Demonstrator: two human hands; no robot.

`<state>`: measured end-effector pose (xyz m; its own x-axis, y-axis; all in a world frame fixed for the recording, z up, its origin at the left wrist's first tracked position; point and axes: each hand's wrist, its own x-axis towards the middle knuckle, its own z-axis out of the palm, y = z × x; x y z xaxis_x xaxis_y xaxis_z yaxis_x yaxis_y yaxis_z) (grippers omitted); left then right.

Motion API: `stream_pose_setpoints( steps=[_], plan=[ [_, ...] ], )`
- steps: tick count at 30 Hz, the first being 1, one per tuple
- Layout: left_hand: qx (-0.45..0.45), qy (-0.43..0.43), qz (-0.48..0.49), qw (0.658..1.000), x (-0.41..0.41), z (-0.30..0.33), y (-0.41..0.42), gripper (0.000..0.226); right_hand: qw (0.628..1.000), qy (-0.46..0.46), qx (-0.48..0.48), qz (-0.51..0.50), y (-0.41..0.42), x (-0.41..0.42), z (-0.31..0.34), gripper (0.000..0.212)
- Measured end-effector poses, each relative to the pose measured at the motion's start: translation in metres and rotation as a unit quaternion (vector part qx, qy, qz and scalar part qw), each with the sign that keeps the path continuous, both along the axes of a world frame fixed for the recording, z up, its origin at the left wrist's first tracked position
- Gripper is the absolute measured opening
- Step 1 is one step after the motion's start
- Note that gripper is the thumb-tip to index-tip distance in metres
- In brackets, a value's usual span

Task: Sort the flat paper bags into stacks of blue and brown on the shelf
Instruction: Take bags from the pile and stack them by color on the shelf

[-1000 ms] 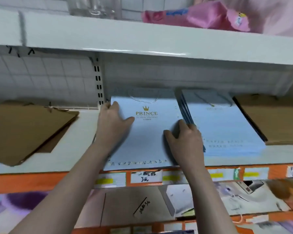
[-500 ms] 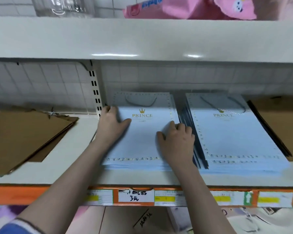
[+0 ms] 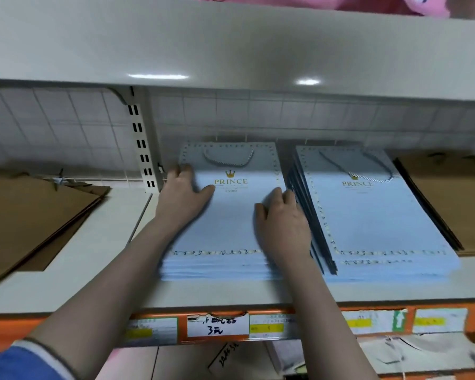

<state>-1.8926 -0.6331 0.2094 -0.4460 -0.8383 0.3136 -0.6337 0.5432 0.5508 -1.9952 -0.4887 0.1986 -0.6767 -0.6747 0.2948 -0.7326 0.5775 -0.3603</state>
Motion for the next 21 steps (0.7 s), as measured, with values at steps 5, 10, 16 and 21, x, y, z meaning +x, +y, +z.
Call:
stream_pose_setpoints(
  steps=[5, 10, 16, 21],
  plan=[
    [0.003, 0.001, -0.012, 1.000, 0.001, 0.001, 0.002, 0.053, 1.000, -0.018, 0.019, -0.002, 0.007, 0.002, 0.003, 0.051],
    [0.003, -0.005, -0.010, 1.000, 0.003, 0.005, 0.004, 0.057, 0.999, -0.028, -0.003, 0.018, 0.012, 0.000, 0.004, 0.052],
    [-0.109, -0.017, 0.045, 0.993, 0.028, 0.004, 0.022, 0.061, 0.999, 0.040, -0.012, 0.032, 0.023, 0.004, 0.005, 0.058],
    [-0.157, -0.062, 0.106, 0.980, 0.078, 0.003, 0.031, 0.064, 0.994, 0.047, 0.016, 0.101, 0.015, 0.028, 0.008, 0.061]
  ],
)
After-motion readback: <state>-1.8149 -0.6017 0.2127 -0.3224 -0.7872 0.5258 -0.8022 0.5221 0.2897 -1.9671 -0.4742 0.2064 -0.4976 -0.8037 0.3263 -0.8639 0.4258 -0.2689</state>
